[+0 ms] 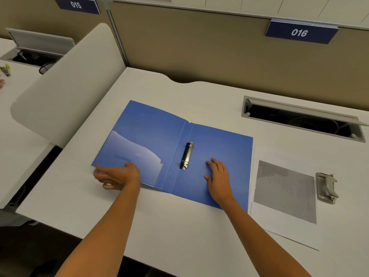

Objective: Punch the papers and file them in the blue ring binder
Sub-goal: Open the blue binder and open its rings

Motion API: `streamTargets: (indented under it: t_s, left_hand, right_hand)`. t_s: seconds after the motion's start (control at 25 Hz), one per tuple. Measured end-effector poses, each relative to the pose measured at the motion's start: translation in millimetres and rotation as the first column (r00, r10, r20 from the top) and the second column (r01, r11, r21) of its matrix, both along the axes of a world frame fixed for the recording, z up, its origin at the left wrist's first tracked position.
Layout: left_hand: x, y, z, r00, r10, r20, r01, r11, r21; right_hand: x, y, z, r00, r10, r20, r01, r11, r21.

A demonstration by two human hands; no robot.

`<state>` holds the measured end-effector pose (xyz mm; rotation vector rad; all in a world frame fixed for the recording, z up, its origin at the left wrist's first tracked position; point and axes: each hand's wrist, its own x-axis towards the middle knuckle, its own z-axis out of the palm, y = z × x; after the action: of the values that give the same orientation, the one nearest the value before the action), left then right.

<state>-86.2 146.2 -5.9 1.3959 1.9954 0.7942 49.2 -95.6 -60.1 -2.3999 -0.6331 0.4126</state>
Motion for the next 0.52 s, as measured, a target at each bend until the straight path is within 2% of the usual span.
streamTargets:
  t_s: [0.08,0.12,0.2,0.24,0.28,0.32,0.4,0.52]
  left_hand:
    - [6.8,-19.5,-10.9,0.939,-0.303,-0.164,0.311,0.950,0.023]
    - [11.6,-28.9,-15.5,0.855,-0.483,-0.189,0.495,0.868,0.022]
    - [20.7,-43.4,-24.5,0.594,-0.789,-0.159,0.801,0.599,0.017]
    - [25.7,-49.7,-26.5,0.454,-0.879,-0.145,0.889,0.459,0.001]
    - [30.7,-54.8,-27.4,0.346,-0.929,-0.135,0.936,0.352,-0.022]
    - [35.3,-58.3,-27.0,0.285,-0.950,-0.126,0.955,0.292,-0.044]
    - [41.9,-60.5,-25.5,0.259,-0.957,-0.128,0.959,0.270,-0.080]
    - [45.2,-55.7,-25.5,0.221,-0.951,-0.218,0.962,0.249,-0.112]
  right_hand:
    - [-0.5,2.8,4.1,0.999,0.019,0.029,-0.021,0.998,0.052]
    - [-1.8,6.1,6.6,0.998,0.066,0.020,-0.068,0.993,0.095]
    - [-6.6,16.3,13.1,0.981,0.193,-0.014,-0.189,0.972,0.139]
    - [-9.1,22.5,14.9,0.972,0.233,-0.031,-0.227,0.965,0.132]
    - [-11.0,28.0,15.8,0.968,0.243,-0.056,-0.235,0.964,0.122]
    - [-12.4,32.4,16.7,0.969,0.228,-0.093,-0.217,0.969,0.115]
    - [-11.5,36.8,17.6,0.968,0.177,-0.176,-0.155,0.979,0.131]
    - [-8.0,38.7,21.4,0.953,0.151,-0.264,-0.122,0.985,0.125]
